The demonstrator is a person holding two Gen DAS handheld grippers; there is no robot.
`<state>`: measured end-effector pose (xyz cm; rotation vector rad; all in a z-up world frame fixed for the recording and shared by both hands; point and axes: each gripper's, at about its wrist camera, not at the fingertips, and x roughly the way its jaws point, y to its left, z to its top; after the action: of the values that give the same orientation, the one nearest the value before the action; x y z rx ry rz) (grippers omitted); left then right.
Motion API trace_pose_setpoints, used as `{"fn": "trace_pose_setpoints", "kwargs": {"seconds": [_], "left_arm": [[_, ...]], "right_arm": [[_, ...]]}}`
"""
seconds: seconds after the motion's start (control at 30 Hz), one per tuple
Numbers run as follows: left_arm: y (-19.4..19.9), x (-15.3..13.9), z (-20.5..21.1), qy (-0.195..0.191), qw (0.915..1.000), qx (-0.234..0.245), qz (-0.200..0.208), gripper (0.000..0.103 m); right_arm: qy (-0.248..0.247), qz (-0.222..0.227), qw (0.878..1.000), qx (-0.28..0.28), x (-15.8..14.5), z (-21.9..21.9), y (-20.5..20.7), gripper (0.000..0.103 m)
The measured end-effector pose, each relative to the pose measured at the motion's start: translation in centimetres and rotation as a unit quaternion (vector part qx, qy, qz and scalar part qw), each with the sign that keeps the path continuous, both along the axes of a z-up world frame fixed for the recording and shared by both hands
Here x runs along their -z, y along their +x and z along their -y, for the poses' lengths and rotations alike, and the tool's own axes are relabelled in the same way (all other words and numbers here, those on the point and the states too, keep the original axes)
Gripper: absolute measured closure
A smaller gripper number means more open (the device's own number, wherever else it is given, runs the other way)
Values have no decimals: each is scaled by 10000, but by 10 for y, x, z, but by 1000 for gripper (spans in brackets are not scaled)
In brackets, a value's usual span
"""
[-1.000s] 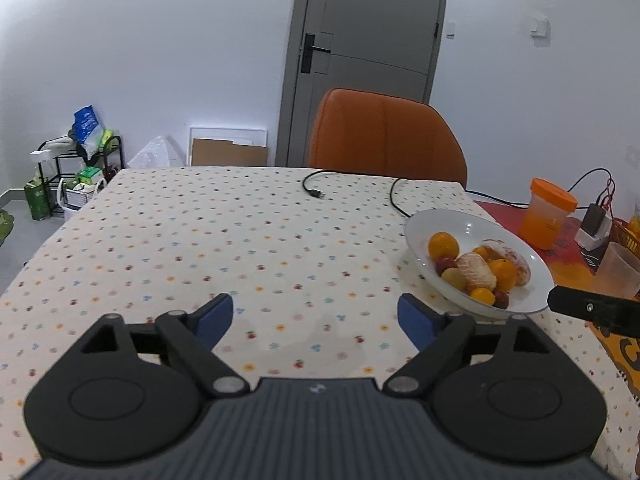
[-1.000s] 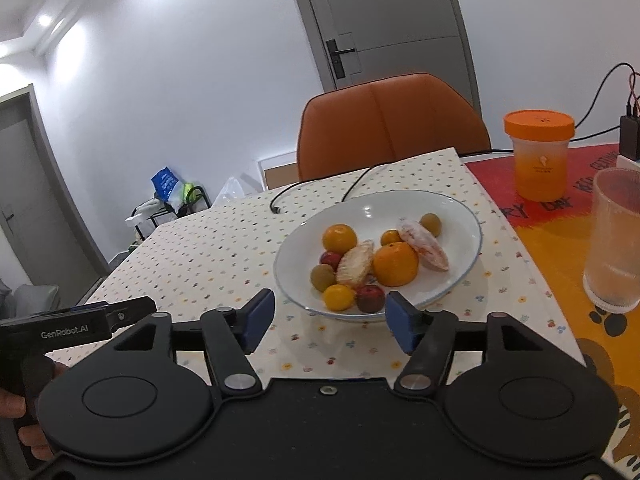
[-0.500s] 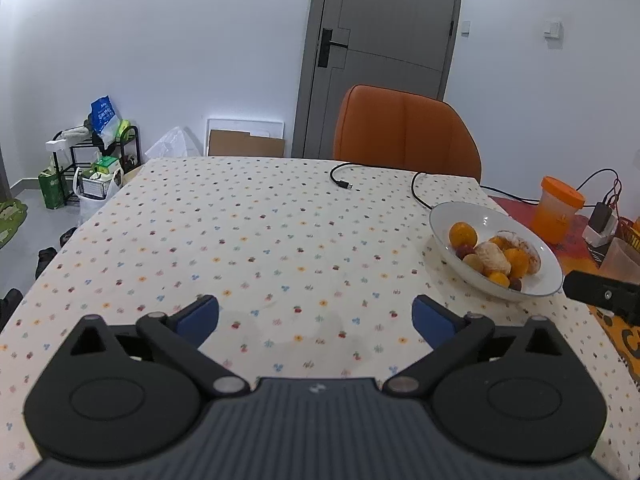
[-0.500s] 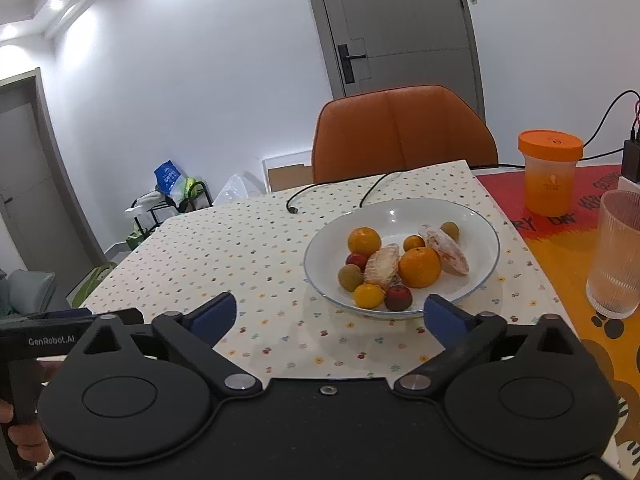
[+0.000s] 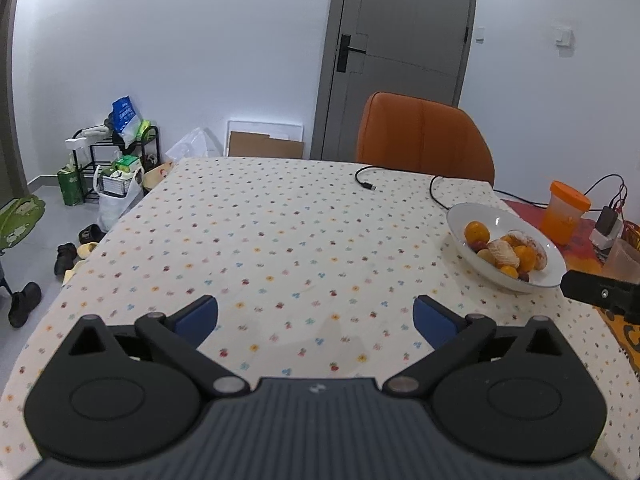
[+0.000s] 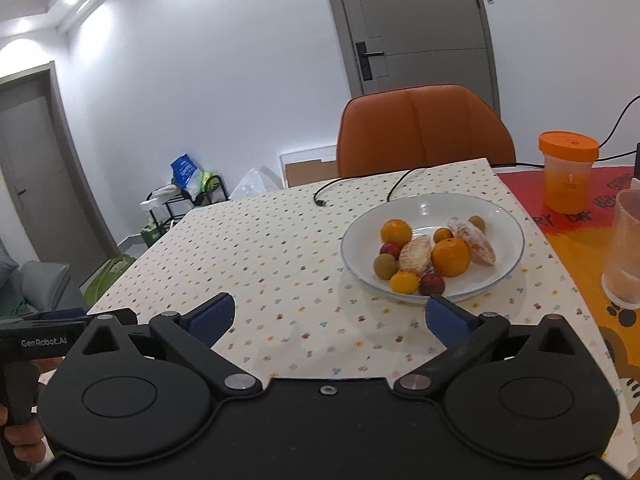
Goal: Organize fruits
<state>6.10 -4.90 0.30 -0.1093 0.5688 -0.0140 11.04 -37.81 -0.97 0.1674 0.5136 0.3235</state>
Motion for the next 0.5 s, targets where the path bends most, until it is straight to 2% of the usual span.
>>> {"fn": "trace_pose_setpoints", "kwargs": {"seconds": [0.3,0.5], "left_arm": [[-15,2,-7,66,10000,-21,-32,0],[-26,2,-16,113,9999,-43,-81,0]], "right_arm": [[81,-24,9998,-179,-3,-16,-9,0],[35,-157,9998,-80,0,-24,-12,0]]}}
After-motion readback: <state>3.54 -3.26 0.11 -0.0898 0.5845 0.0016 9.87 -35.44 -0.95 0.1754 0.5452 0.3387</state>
